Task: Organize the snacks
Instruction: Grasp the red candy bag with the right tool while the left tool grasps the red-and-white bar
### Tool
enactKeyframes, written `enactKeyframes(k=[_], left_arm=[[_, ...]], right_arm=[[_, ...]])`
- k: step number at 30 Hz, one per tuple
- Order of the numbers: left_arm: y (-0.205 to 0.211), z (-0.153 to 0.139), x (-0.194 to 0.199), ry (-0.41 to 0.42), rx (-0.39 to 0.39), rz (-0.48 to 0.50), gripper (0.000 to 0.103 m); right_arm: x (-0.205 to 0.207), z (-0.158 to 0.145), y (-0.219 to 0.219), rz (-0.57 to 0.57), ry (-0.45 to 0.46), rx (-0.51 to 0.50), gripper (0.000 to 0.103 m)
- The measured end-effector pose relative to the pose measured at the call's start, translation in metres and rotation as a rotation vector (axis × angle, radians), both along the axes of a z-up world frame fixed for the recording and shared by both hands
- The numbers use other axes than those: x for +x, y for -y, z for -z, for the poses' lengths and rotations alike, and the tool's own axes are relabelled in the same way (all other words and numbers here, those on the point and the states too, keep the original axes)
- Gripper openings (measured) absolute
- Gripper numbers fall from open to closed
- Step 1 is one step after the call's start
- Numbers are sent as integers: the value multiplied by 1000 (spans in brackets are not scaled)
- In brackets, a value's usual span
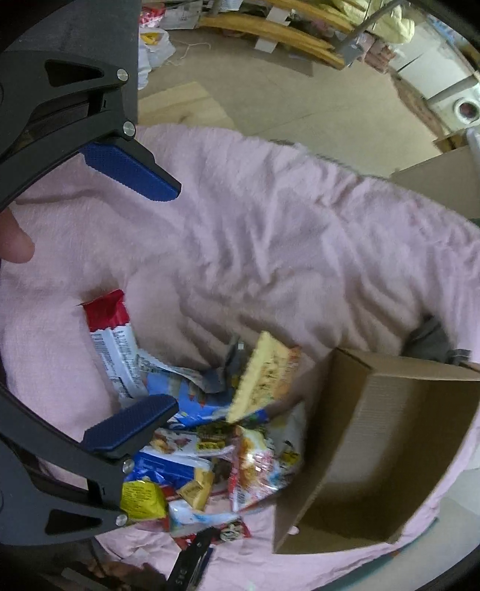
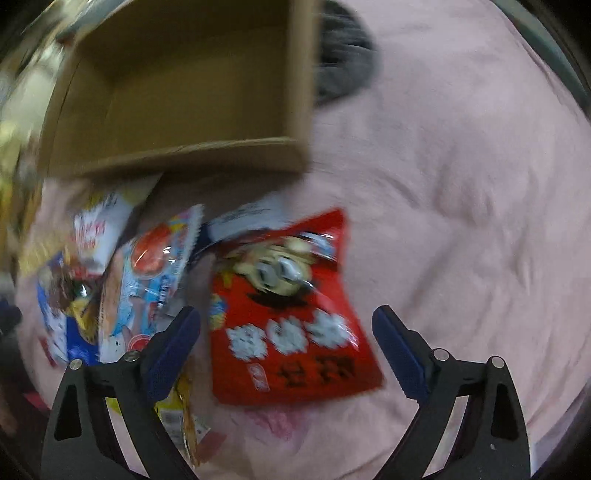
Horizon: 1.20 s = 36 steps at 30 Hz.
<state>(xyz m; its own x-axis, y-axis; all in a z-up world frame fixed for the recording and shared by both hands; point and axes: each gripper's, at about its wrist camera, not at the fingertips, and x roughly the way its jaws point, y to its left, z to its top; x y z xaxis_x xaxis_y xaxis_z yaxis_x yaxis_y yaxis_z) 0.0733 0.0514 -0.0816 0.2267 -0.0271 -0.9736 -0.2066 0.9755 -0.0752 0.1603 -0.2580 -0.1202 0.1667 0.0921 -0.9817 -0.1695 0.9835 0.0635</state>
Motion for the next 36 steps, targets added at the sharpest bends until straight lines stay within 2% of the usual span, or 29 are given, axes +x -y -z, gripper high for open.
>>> enactKeyframes(k=[2, 4, 6, 8, 11, 15, 21, 22, 24, 26, 27, 29, 32, 36], left_arm=[[0, 6, -1, -27, 1, 0, 103], [4, 15, -4, -72, -3, 17, 103], [8, 24, -8, -108, -8, 20, 103], [13, 35, -10, -136, -19, 20, 103], [21, 48, -11, -168, -32, 26, 103], [34, 55, -9, -170, -11, 77, 95], [57, 48, -5, -151, 17, 140, 85], [60, 48, -4, -148, 20, 147, 79], [68, 47, -2, -145, 15, 150, 73], [68, 46, 0, -123, -9, 148, 57], [68, 43, -1, -118, -23, 144, 53], [68, 34, -3, -103, -49, 140, 39], [65, 22, -10, -97, -87, 151, 27], [66, 7, -18, -85, -124, 175, 19]], right_arm=[[4, 9, -12, -39, -2, -54, 96], [6, 16, -14, -43, 0, -62, 96], [8, 21, -12, -34, 0, -58, 87], [8, 20, -11, -40, 2, -49, 70], [2, 12, -8, -35, 28, -40, 62], [-11, -4, 4, -15, 61, 0, 59], [-33, -30, 37, 60, 130, 86, 59], [-37, -37, 49, 71, 135, 102, 59], [-34, -54, 60, 90, 140, 137, 59], [-39, -62, 65, 93, 151, 166, 59], [-42, -67, 66, 89, 160, 178, 59], [-47, -70, 53, 80, 178, 191, 59], [-54, -77, 52, 76, 184, 244, 59], [-60, -76, 32, 44, 194, 258, 59]])
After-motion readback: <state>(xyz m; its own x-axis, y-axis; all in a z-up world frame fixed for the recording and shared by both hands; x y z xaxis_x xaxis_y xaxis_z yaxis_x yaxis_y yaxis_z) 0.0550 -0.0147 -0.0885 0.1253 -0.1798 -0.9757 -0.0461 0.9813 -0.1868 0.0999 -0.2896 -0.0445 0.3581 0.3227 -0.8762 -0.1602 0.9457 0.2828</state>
